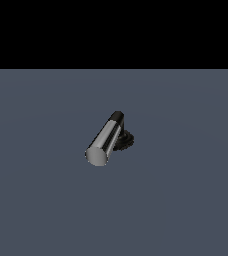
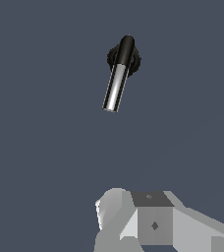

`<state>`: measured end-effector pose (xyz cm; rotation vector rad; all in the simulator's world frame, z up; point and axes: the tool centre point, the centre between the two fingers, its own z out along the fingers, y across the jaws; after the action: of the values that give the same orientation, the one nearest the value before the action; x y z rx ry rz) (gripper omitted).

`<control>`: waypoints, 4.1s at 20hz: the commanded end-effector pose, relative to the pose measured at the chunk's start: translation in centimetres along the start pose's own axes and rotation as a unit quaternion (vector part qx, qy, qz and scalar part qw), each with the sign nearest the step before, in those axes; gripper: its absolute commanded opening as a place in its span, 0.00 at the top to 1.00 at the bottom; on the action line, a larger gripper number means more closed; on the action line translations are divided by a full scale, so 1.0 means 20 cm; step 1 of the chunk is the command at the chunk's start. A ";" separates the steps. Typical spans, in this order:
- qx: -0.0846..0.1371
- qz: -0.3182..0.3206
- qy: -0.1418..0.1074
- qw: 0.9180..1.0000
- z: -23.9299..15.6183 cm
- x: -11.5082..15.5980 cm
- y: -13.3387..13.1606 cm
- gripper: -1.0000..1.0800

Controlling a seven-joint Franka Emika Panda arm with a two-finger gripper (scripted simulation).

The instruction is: Turn on the faucet by rotating a designated handle.

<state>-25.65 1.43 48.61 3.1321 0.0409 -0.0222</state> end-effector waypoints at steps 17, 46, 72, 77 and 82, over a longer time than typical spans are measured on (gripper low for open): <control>0.001 0.014 0.001 1.000 0.30 0.08 -0.06 1.00; 0.005 0.063 0.005 0.998 1.41 0.42 -0.29 1.00; 0.005 0.085 0.007 0.996 1.89 0.62 -0.38 1.00; 0.005 0.085 0.007 0.996 1.89 0.62 -0.36 1.00; 0.005 0.085 0.007 0.996 1.89 0.61 -0.24 1.00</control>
<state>-14.20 7.84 10.66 3.1376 -0.1950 0.0012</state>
